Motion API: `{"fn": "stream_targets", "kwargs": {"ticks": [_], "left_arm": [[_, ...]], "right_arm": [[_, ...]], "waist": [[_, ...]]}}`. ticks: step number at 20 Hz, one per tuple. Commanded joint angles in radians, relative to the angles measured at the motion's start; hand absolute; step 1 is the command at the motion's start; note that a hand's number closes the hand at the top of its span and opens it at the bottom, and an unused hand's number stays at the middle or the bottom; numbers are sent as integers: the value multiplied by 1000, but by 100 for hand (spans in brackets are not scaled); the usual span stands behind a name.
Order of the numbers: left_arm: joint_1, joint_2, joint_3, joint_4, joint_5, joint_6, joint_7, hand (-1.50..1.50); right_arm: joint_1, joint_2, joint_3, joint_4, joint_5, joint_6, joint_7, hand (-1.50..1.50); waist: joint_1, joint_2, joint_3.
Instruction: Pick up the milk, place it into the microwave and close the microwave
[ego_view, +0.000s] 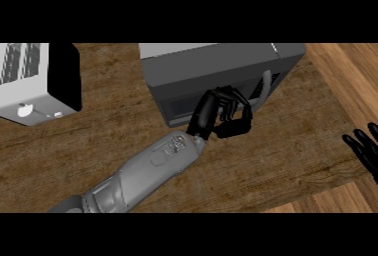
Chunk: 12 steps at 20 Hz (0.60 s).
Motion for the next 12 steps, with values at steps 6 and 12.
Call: {"fn": "stream_targets", "kwargs": {"ticks": [6, 12], "left_arm": [[-63, 1, 68, 81, 111, -17, -66, 150], [-61, 1, 96, 83, 192, -34, -86, 150]], "right_arm": [[-12, -38, -34, -15, -62, -5, 31, -150], [-24, -36, -30, -27, -93, -15, 45, -150]], "waist": [[-16, 9, 1], [-20, 15, 1]]}}
